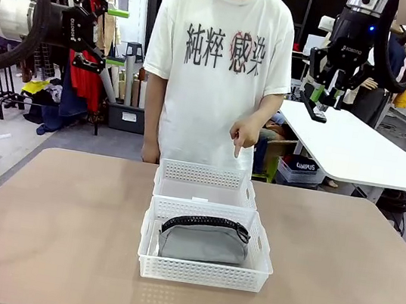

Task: Distribute items into two baskets.
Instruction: Place the picked Stapler into the Organizing basket as instructed by the person.

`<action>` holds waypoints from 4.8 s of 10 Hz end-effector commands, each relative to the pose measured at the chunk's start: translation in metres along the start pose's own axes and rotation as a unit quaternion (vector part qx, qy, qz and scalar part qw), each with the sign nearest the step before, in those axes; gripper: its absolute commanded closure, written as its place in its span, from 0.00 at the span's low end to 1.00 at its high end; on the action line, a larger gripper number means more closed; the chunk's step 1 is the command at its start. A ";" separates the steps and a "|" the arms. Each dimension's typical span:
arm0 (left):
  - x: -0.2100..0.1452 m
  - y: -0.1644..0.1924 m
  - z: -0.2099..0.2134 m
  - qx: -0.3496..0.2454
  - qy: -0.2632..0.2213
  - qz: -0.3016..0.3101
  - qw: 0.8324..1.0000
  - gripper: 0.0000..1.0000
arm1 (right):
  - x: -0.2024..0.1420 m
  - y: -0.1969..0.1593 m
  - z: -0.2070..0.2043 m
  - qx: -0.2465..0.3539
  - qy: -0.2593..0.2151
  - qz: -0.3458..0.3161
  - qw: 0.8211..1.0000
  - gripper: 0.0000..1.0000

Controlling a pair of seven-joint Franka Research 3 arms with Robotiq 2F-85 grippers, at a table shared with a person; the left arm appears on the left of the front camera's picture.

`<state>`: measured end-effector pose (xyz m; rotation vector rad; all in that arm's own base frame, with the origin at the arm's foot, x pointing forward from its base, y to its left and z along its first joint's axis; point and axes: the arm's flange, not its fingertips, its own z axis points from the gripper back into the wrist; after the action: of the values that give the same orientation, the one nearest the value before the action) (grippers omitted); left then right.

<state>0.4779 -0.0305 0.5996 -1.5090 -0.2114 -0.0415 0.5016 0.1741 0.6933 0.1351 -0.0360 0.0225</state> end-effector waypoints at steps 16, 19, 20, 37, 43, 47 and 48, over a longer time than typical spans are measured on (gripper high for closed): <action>-0.001 -0.002 0.001 0.001 -0.004 -0.002 1.000 0.00 | 0.067 0.117 -0.138 -0.083 0.098 0.472 0.872 1.00; -0.001 -0.002 0.001 0.001 -0.004 -0.002 1.000 0.00 | 0.062 0.133 -0.165 -0.071 0.079 0.543 0.833 1.00; -0.001 -0.002 0.001 0.001 -0.004 -0.002 1.000 0.00 | 0.063 0.136 -0.169 -0.068 0.077 0.547 0.831 1.00; -0.001 -0.002 0.001 0.001 -0.004 -0.002 1.000 0.00 | 0.133 0.161 -0.325 -0.152 0.143 0.633 0.745 1.00; -0.001 -0.002 0.001 0.001 -0.004 -0.002 1.000 0.00 | 0.140 0.172 -0.378 -0.114 0.127 0.665 0.727 1.00; -0.001 -0.002 0.001 0.001 -0.004 -0.002 1.000 0.00 | 0.144 0.172 -0.392 -0.107 0.142 0.660 0.730 1.00; -0.001 -0.002 0.001 0.001 -0.004 -0.002 1.000 0.00 | 0.145 0.173 -0.392 -0.108 0.143 0.661 0.729 1.00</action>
<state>0.4780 -0.0305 0.5997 -1.5088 -0.2117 -0.0415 0.6442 0.3911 0.3288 -0.1797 0.1692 1.4615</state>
